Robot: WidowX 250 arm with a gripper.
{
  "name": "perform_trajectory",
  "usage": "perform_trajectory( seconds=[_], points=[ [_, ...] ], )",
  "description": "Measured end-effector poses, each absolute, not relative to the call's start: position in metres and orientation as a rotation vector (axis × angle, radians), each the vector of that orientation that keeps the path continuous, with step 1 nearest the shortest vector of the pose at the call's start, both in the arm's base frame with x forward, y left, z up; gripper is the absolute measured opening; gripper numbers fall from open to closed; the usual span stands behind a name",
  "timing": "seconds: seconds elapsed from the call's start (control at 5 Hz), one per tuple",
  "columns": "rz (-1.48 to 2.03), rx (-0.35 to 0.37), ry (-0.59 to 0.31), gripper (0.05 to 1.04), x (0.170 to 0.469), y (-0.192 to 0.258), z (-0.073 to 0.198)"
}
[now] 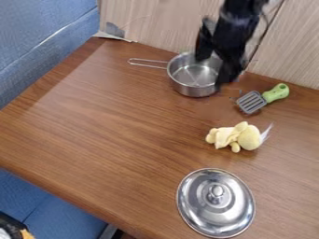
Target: Move the silver sauce pan to the middle top of the table
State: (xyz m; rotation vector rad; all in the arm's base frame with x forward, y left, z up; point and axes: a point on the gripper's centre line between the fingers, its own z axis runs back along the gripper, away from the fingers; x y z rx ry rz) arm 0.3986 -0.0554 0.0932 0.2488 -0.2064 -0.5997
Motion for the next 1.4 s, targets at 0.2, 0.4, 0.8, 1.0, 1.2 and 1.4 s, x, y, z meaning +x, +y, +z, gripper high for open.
perform_trajectory(
  seconds=[0.2, 0.4, 0.8, 1.0, 1.2, 1.4],
  points=[
    [-0.565, 0.208, -0.312, 1.005, 0.3927, -0.0512, 0.1265],
    [-0.554, 0.209, -0.321, 1.003, 0.3932, -0.0479, 0.1295],
    [-0.555, 0.21, -0.319, 1.001, 0.3932, -0.0477, 0.129],
    [-0.555, 0.21, -0.319, 1.001, 0.3931, -0.0477, 0.1286],
    [-0.554, 0.209, -0.322, 1.001, 0.3934, -0.0479, 0.1296],
    [-0.554, 0.208, -0.319, 1.001, 0.3932, -0.0479, 0.1289]
  ],
)
